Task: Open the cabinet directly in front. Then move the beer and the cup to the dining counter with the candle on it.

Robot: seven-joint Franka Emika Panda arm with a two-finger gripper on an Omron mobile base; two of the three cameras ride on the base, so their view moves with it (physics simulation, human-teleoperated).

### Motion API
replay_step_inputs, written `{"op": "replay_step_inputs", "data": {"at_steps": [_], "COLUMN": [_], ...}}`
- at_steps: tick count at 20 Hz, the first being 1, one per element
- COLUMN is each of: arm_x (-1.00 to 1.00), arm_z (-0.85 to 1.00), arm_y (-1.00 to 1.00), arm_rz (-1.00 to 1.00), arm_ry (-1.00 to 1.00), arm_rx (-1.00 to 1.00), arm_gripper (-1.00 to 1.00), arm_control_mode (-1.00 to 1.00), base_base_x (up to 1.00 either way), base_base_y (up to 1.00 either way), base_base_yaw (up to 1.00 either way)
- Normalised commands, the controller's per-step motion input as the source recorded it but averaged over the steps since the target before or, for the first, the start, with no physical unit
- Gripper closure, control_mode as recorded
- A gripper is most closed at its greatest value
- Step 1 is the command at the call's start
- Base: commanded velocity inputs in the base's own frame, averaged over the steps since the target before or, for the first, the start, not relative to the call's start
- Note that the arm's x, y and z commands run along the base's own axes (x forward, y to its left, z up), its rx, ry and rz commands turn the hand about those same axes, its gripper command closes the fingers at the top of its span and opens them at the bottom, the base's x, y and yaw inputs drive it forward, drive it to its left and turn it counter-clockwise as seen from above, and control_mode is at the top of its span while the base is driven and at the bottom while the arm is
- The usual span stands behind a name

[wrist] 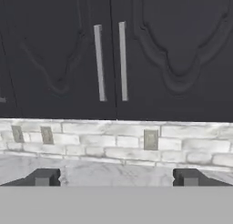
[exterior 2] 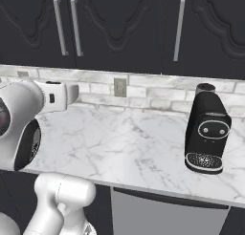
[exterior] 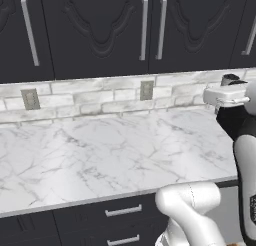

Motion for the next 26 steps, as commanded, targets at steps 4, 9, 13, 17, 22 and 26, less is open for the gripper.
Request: {"op": "replay_step_inputs", "data": {"at_steps": [4, 9, 13, 17, 22, 26], "arm_x": [-0.76, -0.19, 0.00, 0.17, 0.56, 0.63], "arm_z": [0.45, 0.08, 0.02, 0.04, 0.00, 0.00], "arm_y": [0.00, 0.00, 0.00, 0.06, 0.21, 0.49], "arm_rz": [0.01, 0.00, 0.00, 0.00, -0.01, -0.14], "arm_ry": [-0.73, -0.21, -0.02, -0.04, 0.00, 0.00], "arm_rx": [0.01, 0.03, 0.00, 0.00, 0.00, -0.01], "arm_gripper": [-1.00, -1.00, -1.00, -1.00, -1.00, -1.00], "arm_control_mode": [-1.00, -1.00, -1.00, -1.00, -1.00, -1.00], "base_base_x": [0.00, 0.00, 0.00, 0.00, 0.00, 0.00], "base_base_y": [0.00, 0.00, 0.00, 0.00, 0.00, 0.00], "base_base_yaw": [0.00, 0.00, 0.00, 0.00, 0.00, 0.00]}}
